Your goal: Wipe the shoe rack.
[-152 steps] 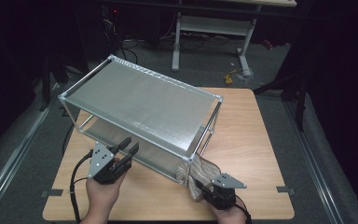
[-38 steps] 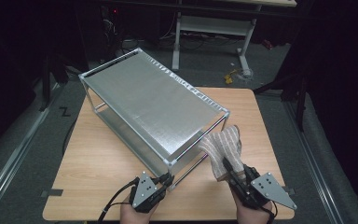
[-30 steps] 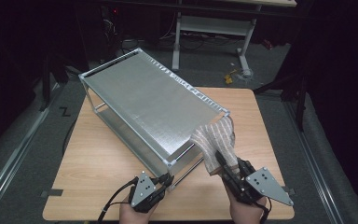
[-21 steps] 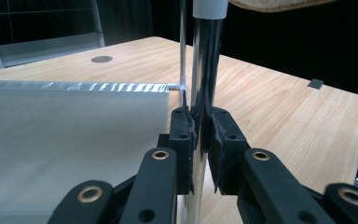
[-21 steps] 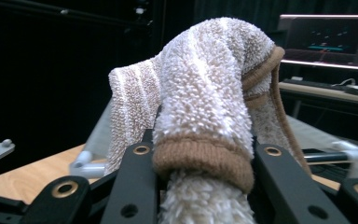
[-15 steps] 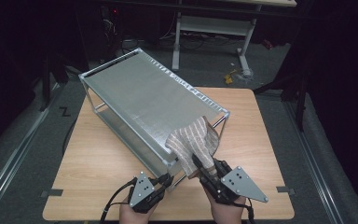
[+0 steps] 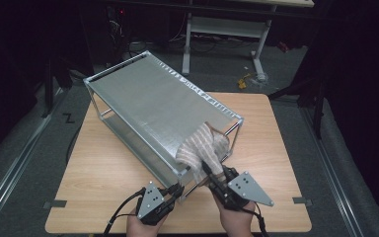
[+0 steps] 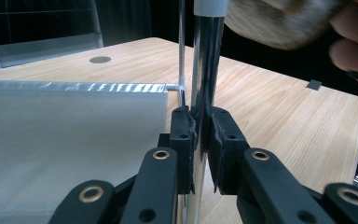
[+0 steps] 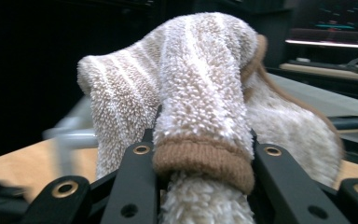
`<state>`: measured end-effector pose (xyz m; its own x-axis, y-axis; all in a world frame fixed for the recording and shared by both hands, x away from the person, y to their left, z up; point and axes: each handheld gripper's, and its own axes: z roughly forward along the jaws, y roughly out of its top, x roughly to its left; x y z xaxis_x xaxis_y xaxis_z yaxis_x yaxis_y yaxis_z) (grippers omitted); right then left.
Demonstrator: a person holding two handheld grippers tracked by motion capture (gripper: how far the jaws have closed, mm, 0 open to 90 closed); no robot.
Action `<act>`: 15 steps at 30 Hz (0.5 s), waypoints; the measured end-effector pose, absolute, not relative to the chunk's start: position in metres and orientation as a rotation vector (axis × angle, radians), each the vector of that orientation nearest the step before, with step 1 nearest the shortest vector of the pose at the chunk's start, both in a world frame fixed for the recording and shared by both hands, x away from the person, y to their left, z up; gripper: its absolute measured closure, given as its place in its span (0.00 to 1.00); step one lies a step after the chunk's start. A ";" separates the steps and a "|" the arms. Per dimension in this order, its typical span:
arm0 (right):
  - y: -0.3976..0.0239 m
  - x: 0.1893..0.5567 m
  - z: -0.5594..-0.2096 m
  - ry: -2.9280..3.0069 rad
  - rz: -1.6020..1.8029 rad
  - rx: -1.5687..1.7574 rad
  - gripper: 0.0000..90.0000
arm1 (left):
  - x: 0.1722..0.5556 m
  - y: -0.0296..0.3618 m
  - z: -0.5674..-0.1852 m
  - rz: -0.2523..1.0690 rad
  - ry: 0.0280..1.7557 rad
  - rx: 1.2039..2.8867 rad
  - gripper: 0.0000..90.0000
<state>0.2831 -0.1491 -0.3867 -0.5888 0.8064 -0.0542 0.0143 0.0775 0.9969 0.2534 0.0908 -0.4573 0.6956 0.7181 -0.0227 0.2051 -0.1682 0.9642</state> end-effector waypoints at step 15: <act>-0.205 0.355 -0.380 1.590 1.416 1.041 0.80 | 0.252 0.094 -0.459 0.542 0.736 1.706 0.89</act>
<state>0.3554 -0.2052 -0.3800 -0.3859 0.9224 -0.0173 0.0890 0.0559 0.9945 0.2515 0.0942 -0.4590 0.6973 0.7165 -0.0206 0.1932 -0.1602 0.9680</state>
